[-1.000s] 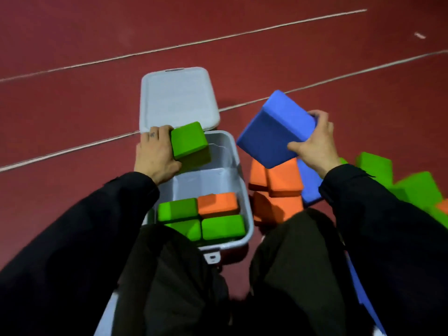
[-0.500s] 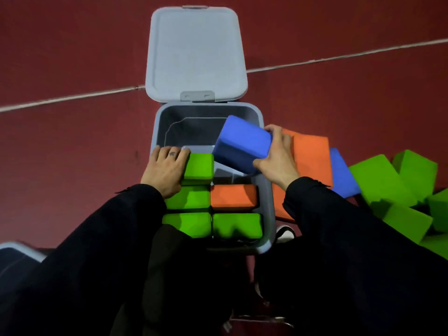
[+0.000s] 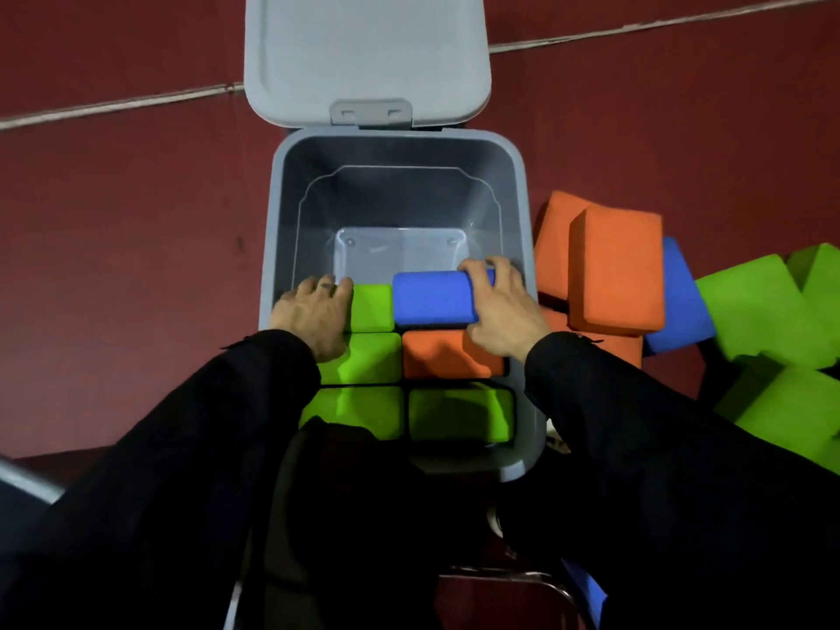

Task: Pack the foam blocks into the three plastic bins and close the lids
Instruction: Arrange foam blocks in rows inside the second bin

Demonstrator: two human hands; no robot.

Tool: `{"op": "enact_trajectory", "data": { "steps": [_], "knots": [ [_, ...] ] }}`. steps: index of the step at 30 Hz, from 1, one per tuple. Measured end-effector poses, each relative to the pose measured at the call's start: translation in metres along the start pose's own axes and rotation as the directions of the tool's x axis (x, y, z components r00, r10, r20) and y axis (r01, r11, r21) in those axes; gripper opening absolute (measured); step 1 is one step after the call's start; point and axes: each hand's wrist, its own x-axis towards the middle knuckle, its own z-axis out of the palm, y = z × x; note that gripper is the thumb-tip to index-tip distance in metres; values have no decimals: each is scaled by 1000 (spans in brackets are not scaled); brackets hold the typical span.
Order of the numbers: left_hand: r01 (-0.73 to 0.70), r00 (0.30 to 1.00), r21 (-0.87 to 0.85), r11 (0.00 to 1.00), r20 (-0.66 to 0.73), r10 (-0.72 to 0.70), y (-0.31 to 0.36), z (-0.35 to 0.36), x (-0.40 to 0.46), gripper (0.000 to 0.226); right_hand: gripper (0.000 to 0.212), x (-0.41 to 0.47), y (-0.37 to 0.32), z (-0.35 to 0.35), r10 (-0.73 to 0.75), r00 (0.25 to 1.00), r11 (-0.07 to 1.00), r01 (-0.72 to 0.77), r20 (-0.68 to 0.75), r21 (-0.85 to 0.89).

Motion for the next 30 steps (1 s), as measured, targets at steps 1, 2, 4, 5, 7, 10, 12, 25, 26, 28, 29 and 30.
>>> {"op": "enact_trajectory", "data": {
  "steps": [1, 2, 4, 5, 7, 10, 12, 25, 26, 28, 29, 30],
  "knots": [
    [-15, 1000, -6, 1000, 2, 15, 1, 5, 0, 91, 83, 3, 0, 5, 13, 1000, 997, -14, -11, -75],
    [-16, 1000, -1, 1000, -10, 16, 2, 11, -1, 91, 83, 5, -1, 8, 11, 999, 987, -16, -33, -163],
    [11, 999, -5, 1000, -41, -11, 5, 20, -3, 88, 80, 6, -6, 18, -31, 999, 950, 23, -22, -311],
    [26, 998, -17, 1000, -53, -27, 7, 24, -5, 86, 81, 6, -8, 26, -38, 999, 948, 40, 10, -315],
    [45, 997, -26, 999, -69, -47, 9, 27, -5, 82, 87, 4, -11, 39, 12, 997, 972, 5, 73, -234],
    [26, 998, -32, 999, -52, -28, 9, 17, -5, 86, 89, 8, -11, 37, 54, 991, 982, -30, 125, -186],
    [-38, 998, -33, 999, -61, 36, 12, 1, -6, 87, 88, 10, -10, 22, 43, 984, 984, -12, 172, -175],
    [-336, 936, -237, 911, -195, 294, 160, -140, -12, 49, 34, -57, 103, -154, 159, 986, 976, -152, -40, 155],
    [-361, 927, -262, 895, -204, 314, 181, -142, -11, 48, 32, -66, 119, -152, 192, 980, 961, -179, -47, 210],
    [-397, 915, -314, 862, -206, 347, 220, -138, -9, 45, 26, -82, 155, -135, 256, 966, 920, -229, -46, 318],
    [-408, 912, -333, 850, -196, 361, 237, -133, -8, 45, 25, -87, 174, -120, 292, 956, 893, -258, -38, 368],
    [-412, 911, -346, 843, -176, 373, 252, -127, -6, 45, 24, -90, 191, -102, 336, 941, 862, -296, -27, 411]
  ]
}}
